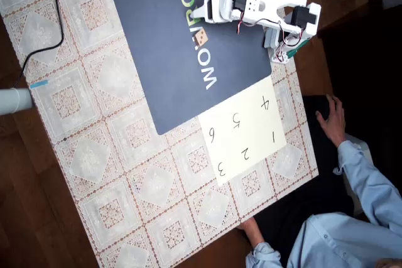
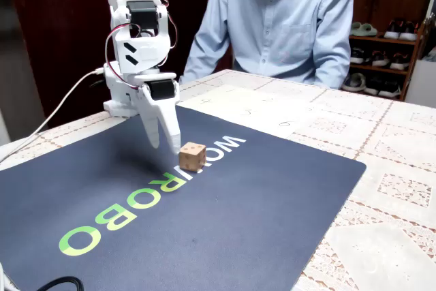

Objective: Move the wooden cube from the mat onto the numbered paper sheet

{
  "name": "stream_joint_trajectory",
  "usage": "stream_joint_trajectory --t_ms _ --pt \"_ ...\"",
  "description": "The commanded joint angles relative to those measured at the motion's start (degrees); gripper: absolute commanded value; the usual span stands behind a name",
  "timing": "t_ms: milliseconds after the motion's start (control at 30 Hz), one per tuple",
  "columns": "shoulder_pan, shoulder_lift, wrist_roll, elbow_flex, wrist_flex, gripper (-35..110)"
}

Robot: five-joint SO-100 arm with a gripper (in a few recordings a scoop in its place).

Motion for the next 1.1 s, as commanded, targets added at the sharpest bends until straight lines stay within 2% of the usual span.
stream_joint_trajectory --t_ms 0,300,467,667,1067 --pt "-3.96 1.85 -1.67 -0.26 1.14 30" --pt "-11.95 7.56 0.09 5.19 11.69 30" --pt "-9.4 7.65 1.93 6.15 10.63 31" --pt "-5.36 5.8 -0.7 4.75 8.7 32" --pt "-5.1 -4.22 -2.37 -5.89 10.02 29"
